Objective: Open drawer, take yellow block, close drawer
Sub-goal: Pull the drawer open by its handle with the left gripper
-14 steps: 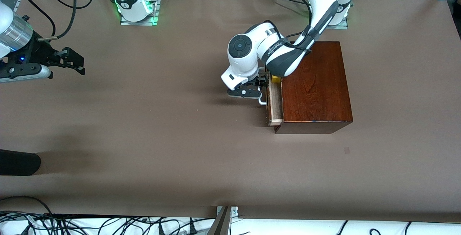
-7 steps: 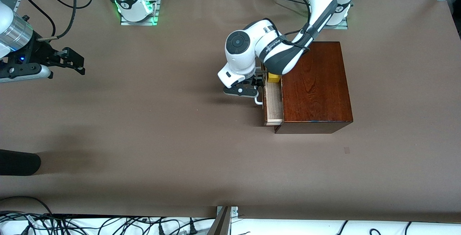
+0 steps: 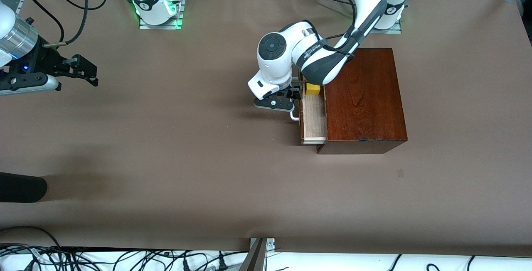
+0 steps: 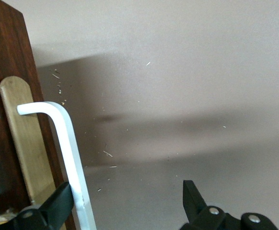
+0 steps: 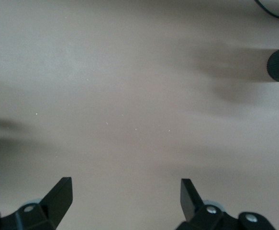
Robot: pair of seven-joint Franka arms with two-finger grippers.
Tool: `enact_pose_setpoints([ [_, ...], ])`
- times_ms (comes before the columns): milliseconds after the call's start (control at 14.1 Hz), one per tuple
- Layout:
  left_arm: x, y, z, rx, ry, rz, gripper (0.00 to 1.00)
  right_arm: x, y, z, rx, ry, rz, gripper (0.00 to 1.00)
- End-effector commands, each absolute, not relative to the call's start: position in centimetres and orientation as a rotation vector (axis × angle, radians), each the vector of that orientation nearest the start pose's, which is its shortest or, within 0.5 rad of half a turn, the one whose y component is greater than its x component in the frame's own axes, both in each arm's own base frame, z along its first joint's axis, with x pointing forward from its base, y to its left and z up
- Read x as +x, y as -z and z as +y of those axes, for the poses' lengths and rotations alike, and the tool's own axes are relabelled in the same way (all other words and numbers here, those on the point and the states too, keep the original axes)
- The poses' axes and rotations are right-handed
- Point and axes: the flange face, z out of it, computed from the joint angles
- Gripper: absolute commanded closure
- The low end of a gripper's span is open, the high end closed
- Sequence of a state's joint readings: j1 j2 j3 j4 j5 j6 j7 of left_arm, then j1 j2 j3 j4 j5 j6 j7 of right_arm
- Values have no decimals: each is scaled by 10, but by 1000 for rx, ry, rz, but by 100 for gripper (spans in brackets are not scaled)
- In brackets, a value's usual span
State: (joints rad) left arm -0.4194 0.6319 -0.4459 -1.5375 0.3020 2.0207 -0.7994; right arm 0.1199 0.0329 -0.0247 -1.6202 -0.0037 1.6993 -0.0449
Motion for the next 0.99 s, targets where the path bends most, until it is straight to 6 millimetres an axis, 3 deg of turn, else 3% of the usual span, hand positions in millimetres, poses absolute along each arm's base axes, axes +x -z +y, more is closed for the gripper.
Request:
enact_pose_setpoints([
  [0, 499, -310, -503, -3158, -34, 237, 0, 572, -599, 55, -3130, 87, -219, 0],
  [708, 485, -326, -519, -3152, 8, 312, 0, 569, -599, 55, -3131, 67, -216, 0],
  [921, 494, -362, -504, -3132, 59, 286, 0, 568, -599, 54, -3132, 48, -216, 0],
])
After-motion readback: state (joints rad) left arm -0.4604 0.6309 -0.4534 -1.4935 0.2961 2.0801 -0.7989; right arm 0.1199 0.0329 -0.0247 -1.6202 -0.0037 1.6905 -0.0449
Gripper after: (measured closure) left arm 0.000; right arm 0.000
